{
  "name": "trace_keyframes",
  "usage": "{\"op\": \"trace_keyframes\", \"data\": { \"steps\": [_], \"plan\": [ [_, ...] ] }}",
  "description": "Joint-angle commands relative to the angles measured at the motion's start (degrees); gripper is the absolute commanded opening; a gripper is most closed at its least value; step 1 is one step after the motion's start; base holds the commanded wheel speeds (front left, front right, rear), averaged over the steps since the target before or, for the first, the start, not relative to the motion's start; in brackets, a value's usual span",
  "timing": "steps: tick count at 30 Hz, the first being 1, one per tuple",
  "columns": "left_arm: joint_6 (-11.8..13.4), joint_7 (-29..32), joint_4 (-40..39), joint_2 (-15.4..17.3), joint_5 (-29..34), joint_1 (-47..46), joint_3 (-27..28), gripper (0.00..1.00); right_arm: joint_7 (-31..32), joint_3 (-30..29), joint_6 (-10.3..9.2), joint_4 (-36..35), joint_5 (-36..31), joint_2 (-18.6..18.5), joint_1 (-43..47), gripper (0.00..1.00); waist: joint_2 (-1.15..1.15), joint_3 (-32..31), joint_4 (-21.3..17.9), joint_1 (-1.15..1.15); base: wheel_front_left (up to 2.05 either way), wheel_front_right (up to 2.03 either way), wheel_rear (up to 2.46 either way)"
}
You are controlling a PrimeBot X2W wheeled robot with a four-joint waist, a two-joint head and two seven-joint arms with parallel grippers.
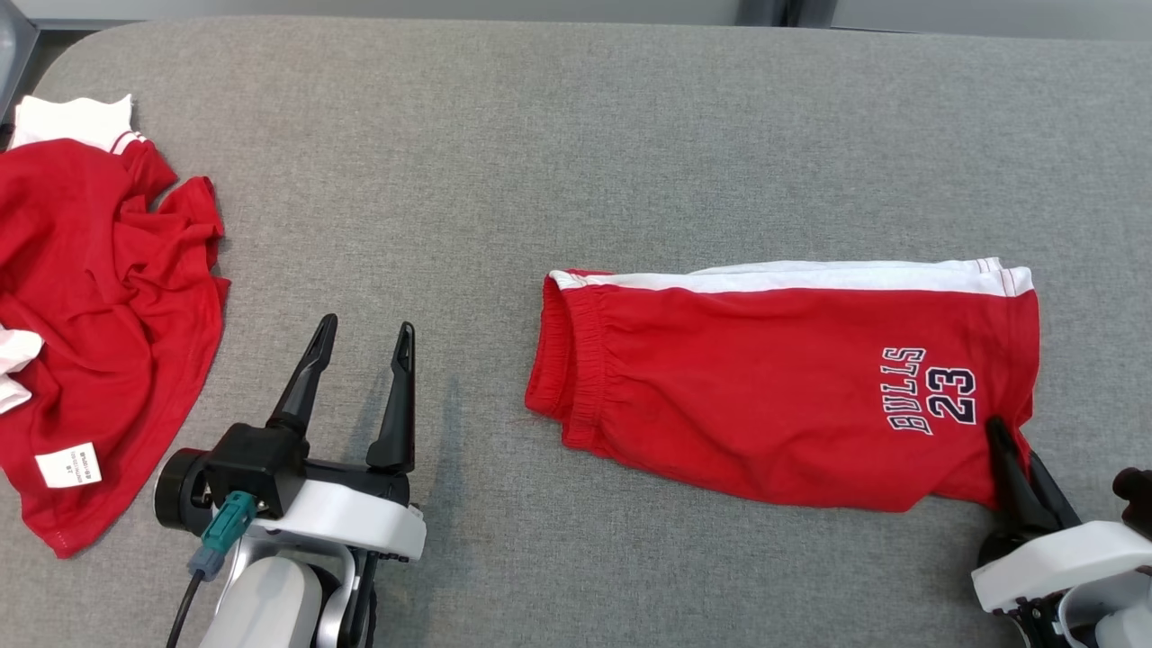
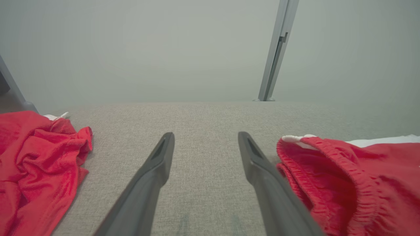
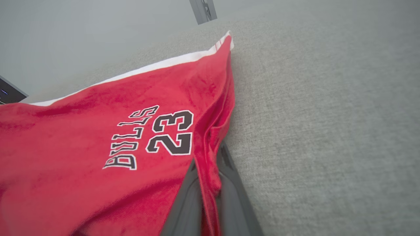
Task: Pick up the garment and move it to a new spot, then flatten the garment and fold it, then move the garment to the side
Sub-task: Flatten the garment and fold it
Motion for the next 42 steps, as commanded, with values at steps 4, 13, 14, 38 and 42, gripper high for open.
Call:
{"op": "trace_keyframes", "data": {
  "steps": [4,13,14,38,42],
  "plan": [
    [0.48,0.36,-0.15,0.50,-0.22,0.64,-0.13,1.00,2.68,-1.14,-0.25,-4.35,-2.79,0.95,-0.62,0.00,0.00,-0.46,-0.48,0.00,0.00,0.00,0.00],
    [0.83,1.01,-0.21,0.72,-0.20,0.10,-0.75,1.00,10.59,7.17,-0.25,-15.49,-6.77,3.09,-7.66,0.00,0.00,-1.67,0.88,0.00,0.00,0.00,0.00],
    [0.78,1.00,-0.26,0.66,-0.26,0.00,-0.86,1.00,11.25,8.69,-0.25,-16.12,-6.81,3.30,-8.54,0.00,0.00,-1.68,1.29,0.00,0.00,0.00,0.00],
    [0.45,-0.47,2.18,-0.89,-0.96,-0.45,-2.14,1.00,9.93,33.05,-0.24,-6.24,-2.98,7.60,-17.20,1.00,0.00,-1.60,6.40,0.00,0.00,0.00,0.00],
    [0.41,-0.57,2.50,-0.79,-0.95,-0.45,-1.99,1.00,8.74,34.77,-0.24,-7.31,-3.80,6.93,-16.23,1.00,0.00,-2.18,5.80,0.00,0.00,0.00,0.00]
  ]
}}
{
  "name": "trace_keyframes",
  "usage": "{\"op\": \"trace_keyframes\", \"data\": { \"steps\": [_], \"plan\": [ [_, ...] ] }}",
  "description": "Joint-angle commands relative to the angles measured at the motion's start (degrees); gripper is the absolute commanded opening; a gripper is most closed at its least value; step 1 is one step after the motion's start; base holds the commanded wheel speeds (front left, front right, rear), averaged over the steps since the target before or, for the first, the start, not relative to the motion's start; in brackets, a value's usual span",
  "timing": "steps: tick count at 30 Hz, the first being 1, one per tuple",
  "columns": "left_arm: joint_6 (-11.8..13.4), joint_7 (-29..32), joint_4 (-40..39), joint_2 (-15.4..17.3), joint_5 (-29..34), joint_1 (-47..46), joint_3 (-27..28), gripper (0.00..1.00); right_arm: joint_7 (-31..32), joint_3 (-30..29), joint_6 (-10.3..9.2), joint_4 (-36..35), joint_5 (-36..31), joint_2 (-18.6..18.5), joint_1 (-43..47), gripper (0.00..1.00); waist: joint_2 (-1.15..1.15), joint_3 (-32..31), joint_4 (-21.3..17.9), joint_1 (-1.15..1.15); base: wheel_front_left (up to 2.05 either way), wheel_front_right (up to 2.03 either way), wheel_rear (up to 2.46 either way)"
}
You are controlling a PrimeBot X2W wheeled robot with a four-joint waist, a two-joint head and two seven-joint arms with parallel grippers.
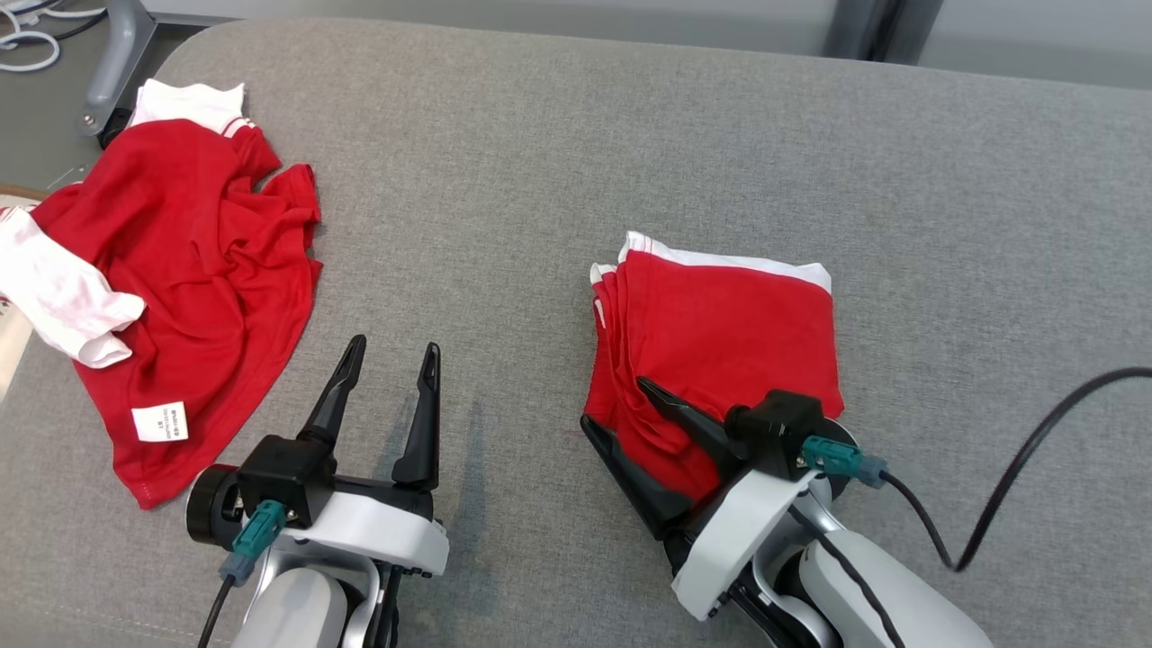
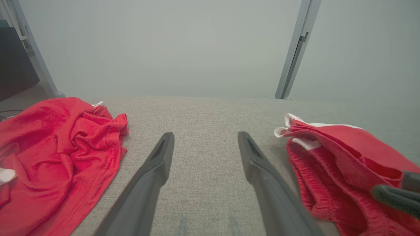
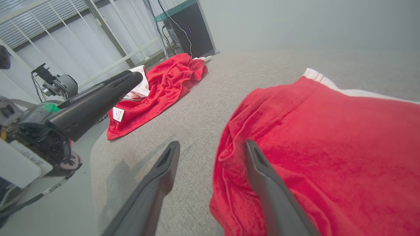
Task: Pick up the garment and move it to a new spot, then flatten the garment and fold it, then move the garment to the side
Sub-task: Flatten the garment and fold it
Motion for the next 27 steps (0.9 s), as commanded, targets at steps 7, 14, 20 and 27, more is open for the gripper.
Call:
{"op": "trace_keyframes", "data": {
  "steps": [7,14,20,27],
  "plan": [
    [0.21,-0.36,0.41,0.92,0.18,0.31,0.43,1.00,-3.04,-0.35,0.03,-4.18,-2.10,-1.82,2.16,1.00,0.00,-1.71,-1.67,0.00,0.00,0.00,0.00],
    [0.78,-0.14,0.43,1.98,0.33,1.72,0.72,1.00,-5.02,-11.24,0.04,-7.88,-4.88,-1.61,6.23,1.00,0.00,-4.40,-3.62,0.00,0.00,0.00,0.00],
    [1.72,0.56,-0.54,3.23,0.14,3.17,1.44,1.00,-4.79,-24.49,0.03,-9.51,-8.04,-1.39,10.74,1.00,0.00,-6.85,-5.08,0.00,0.00,0.00,0.00],
    [2.75,1.70,-2.62,4.91,0.01,5.46,1.96,1.00,-3.10,-36.58,0.04,-11.05,-11.48,-1.74,16.79,1.00,0.00,-9.42,-6.08,0.00,0.00,0.00,0.00]
  ]
}}
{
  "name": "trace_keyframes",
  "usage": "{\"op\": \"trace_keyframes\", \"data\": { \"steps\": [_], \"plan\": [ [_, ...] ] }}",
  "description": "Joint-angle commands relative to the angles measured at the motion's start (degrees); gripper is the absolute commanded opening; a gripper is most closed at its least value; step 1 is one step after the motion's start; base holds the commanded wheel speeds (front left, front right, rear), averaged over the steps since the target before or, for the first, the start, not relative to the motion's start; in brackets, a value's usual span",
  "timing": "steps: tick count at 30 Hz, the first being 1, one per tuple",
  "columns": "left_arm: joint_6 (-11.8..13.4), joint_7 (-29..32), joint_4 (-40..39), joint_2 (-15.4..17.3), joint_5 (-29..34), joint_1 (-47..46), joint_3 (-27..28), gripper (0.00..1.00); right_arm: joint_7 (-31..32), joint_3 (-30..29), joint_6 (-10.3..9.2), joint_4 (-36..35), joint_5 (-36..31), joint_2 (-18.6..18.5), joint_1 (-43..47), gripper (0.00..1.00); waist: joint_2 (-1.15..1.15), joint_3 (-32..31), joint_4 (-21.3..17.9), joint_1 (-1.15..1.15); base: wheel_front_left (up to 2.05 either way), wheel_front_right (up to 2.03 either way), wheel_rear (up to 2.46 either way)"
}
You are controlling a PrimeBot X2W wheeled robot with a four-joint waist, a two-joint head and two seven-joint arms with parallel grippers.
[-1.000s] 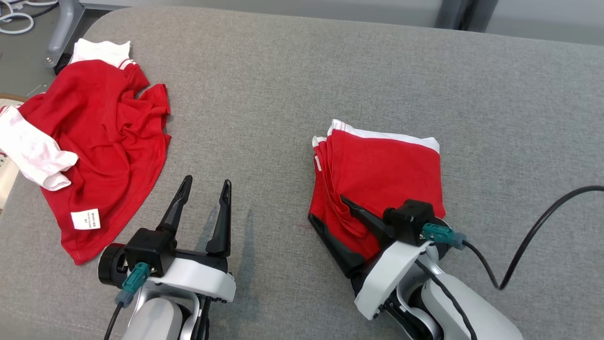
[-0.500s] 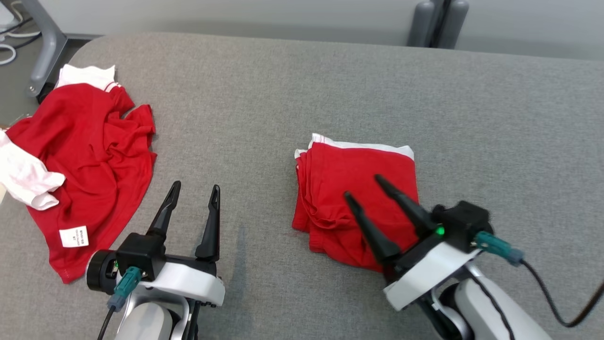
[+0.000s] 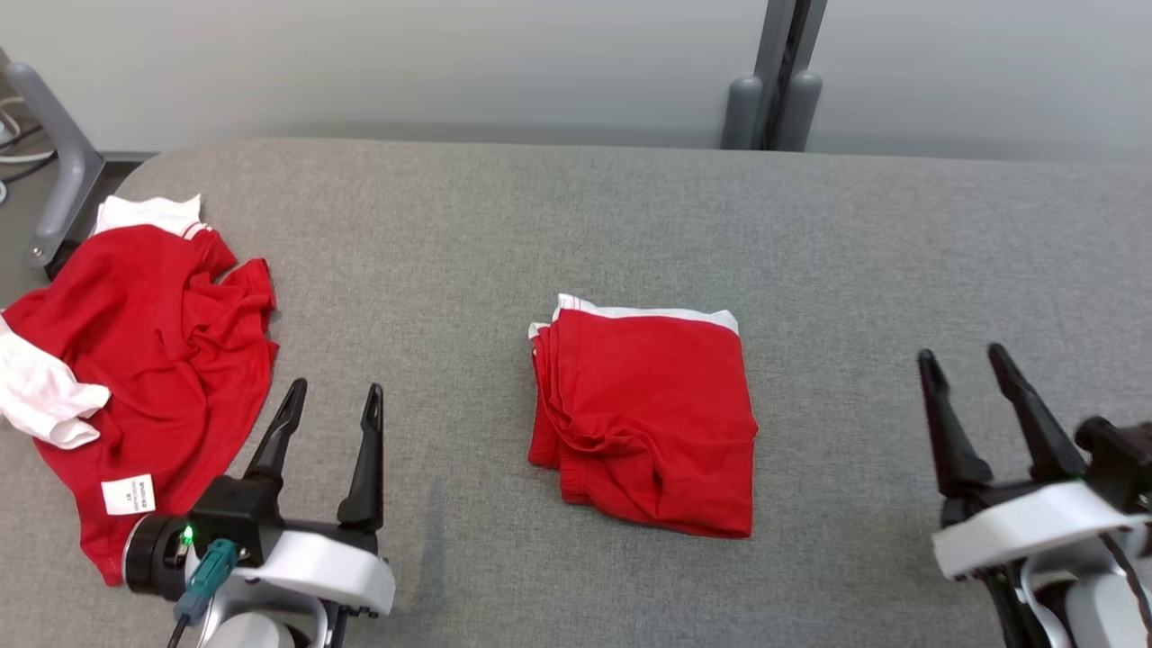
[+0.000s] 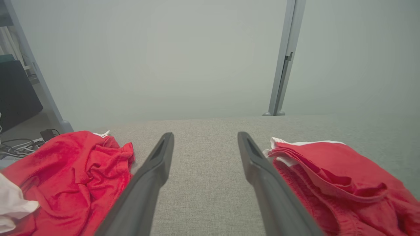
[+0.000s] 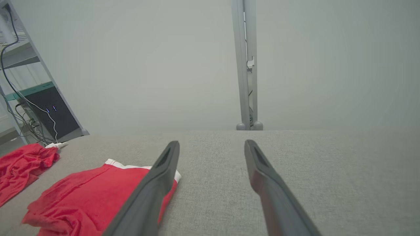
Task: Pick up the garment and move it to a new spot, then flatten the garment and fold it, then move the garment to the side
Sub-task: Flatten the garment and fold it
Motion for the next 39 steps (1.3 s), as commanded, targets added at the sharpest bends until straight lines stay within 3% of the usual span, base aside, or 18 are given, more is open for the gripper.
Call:
{"op": "trace_keyframes", "data": {
  "steps": [1,19,39],
  "plan": [
    [0.51,0.34,-0.64,0.76,-0.06,1.33,0.34,1.00,0.64,-1.88,0.04,-0.91,-0.90,0.02,1.78,1.00,0.00,-0.97,-0.44,0.00,0.00,0.00,0.00],
    [2.37,3.41,-5.80,3.11,-0.59,9.82,-0.43,1.00,4.57,-7.71,0.04,-6.18,-3.85,2.43,13.00,1.00,0.00,-8.44,-1.35,0.00,0.00,0.00,0.00],
    [3.18,5.24,-7.20,4.57,-1.80,13.10,-0.73,1.00,8.09,-10.48,0.03,-12.14,-5.87,3.66,19.06,1.00,0.00,-10.85,-1.49,0.00,0.00,0.00,0.00]
  ]
}}
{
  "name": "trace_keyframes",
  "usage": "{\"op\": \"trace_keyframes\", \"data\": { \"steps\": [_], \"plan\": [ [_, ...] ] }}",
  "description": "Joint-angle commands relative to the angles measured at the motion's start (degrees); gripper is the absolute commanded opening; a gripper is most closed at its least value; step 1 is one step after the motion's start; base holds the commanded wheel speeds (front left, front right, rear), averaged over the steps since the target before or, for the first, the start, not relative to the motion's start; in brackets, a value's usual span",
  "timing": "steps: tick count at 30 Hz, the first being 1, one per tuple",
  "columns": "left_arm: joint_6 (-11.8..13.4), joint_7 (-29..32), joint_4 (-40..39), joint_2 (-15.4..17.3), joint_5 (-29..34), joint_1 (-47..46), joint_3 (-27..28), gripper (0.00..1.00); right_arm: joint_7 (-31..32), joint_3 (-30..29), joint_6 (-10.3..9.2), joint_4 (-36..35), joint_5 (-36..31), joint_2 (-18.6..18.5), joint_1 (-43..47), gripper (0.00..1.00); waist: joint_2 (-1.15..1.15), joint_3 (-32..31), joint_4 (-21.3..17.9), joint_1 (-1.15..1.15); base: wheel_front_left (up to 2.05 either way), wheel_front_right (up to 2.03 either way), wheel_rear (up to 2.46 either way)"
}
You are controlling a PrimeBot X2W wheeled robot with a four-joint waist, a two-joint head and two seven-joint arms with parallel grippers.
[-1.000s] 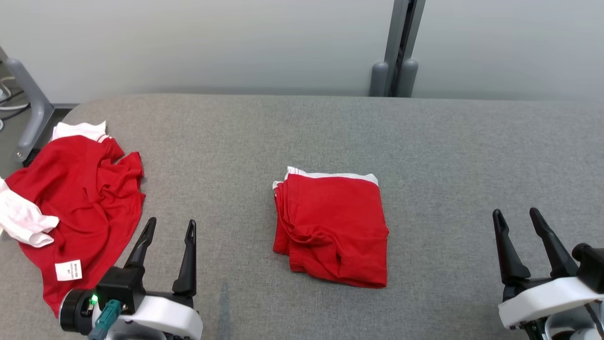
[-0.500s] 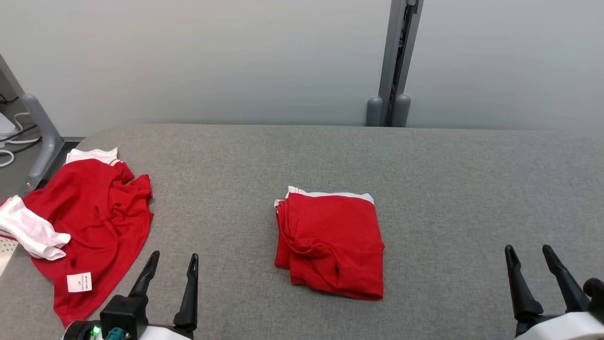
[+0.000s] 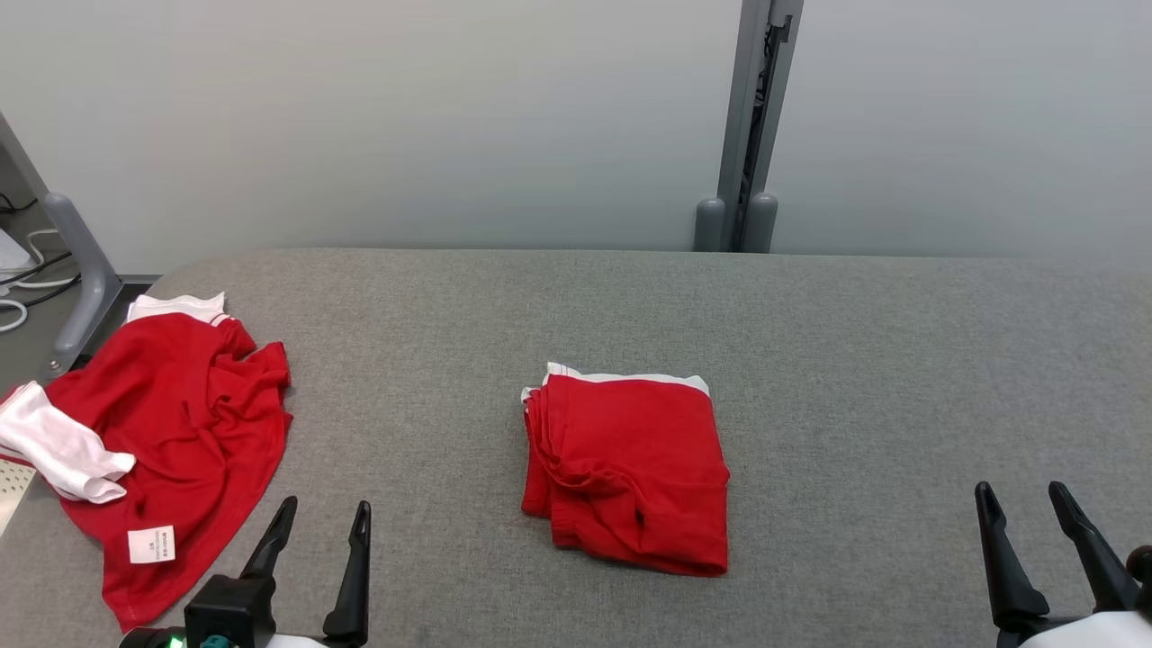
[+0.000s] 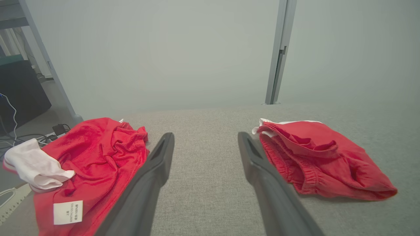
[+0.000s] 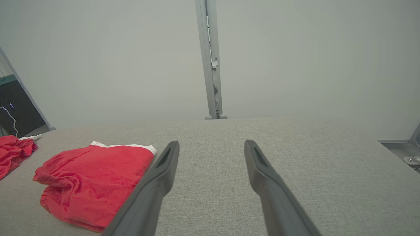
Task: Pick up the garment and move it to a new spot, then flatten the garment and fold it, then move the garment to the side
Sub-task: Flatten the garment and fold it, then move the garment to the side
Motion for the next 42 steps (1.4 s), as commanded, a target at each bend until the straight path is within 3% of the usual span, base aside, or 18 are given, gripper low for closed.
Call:
{"op": "trace_keyframes", "data": {
  "steps": [1,17,26,32,42],
  "plan": [
    [0.34,0.06,0.07,0.23,-0.50,-0.22,0.06,1.00,0.19,-0.11,0.02,-0.33,-0.36,0.01,0.48,1.00,0.00,0.06,-0.04,0.00,0.00,0.00,0.00],
    [0.42,-0.49,0.33,0.22,-0.74,-1.54,-0.78,1.00,0.81,-0.45,0.02,-0.91,-0.17,0.39,0.23,1.00,0.00,0.68,-0.05,0.00,0.00,0.00,0.00],
    [-0.60,-1.71,-0.01,-1.26,0.13,-6.12,-2.45,1.00,-0.18,1.17,0.02,3.08,0.76,-0.73,-3.27,1.00,0.00,4.55,3.76,0.00,0.00,0.00,0.00],
    [-1.62,-3.36,1.22,-3.31,0.66,-11.70,-3.90,1.00,-1.81,5.25,0.02,10.18,2.64,-1.86,-10.32,1.00,0.00,9.67,7.56,0.00,0.00,0.00,0.00],
    [-2.58,-5.96,4.61,-5.92,0.92,-17.22,-4.65,1.00,-4.46,16.11,0.02,28.17,7.10,-2.28,-20.59,1.00,0.00,14.09,10.91,0.00,0.00,0.00,0.00]
  ]
}}
